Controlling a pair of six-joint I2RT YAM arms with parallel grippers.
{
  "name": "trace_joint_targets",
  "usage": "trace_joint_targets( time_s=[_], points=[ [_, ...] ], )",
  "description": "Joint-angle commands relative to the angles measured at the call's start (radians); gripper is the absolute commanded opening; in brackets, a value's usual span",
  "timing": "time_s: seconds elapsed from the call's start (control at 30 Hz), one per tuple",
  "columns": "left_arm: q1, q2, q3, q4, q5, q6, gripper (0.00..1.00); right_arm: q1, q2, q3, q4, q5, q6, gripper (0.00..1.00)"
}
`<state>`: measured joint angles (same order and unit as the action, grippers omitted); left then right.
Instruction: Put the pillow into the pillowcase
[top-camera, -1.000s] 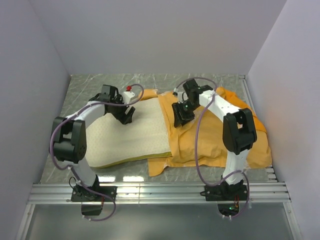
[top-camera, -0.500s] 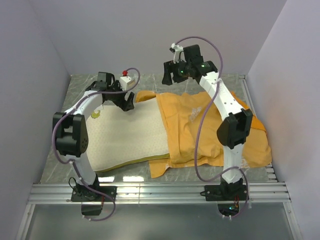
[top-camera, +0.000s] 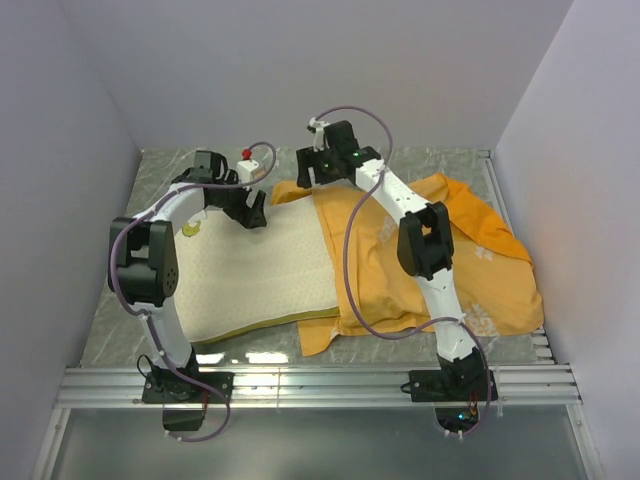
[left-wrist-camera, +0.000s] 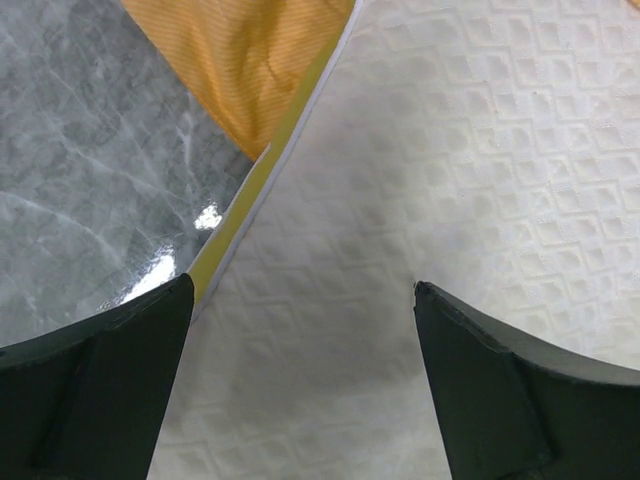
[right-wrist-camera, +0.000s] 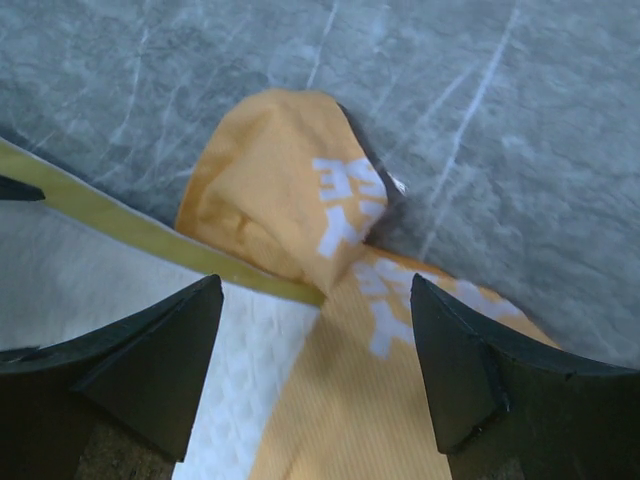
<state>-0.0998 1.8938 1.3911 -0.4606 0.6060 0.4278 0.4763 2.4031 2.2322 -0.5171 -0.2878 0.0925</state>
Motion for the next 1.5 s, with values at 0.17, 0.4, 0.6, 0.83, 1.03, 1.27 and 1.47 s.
trace_joint_targets(
  time_s=[0.17, 0.4, 0.6, 0.83, 1.03, 1.27, 1.47],
  points=[
    [0.034, -0.067, -0.032, -0.009, 0.018, 0.054, 0.99, 0.030, 0.077, 0.064, 0.167, 0.075, 0.053, 0.82],
    [0.035, 0.007, 0.020, -0.064, -0.014, 0.112, 0.99, 0.039, 0.123, 0.075, 0.170, 0.000, 0.052, 0.46],
    [0.037, 0.116, 0.109, -0.222, 0.045, 0.238, 0.99, 0.038, 0.120, 0.075, 0.131, -0.085, 0.053, 0.00],
    [-0.006, 0.071, 0.071, -0.222, 0.279, 0.394, 0.24, 0.039, 0.021, 0.011, 0.183, -0.293, 0.177, 0.00],
    [-0.118, -0.047, 0.013, -0.055, 0.412, 0.324, 0.00, 0.093, -0.071, -0.057, 0.253, -0.344, 0.315, 0.00],
    [-0.179, -0.166, -0.112, 0.204, 0.492, 0.102, 0.00, 0.162, -0.101, -0.080, 0.333, -0.337, 0.458, 0.00],
    [-0.103, -0.193, -0.221, 0.262, 0.443, 0.004, 0.00, 0.170, -0.073, -0.051, 0.309, -0.255, 0.423, 0.00]
  ],
)
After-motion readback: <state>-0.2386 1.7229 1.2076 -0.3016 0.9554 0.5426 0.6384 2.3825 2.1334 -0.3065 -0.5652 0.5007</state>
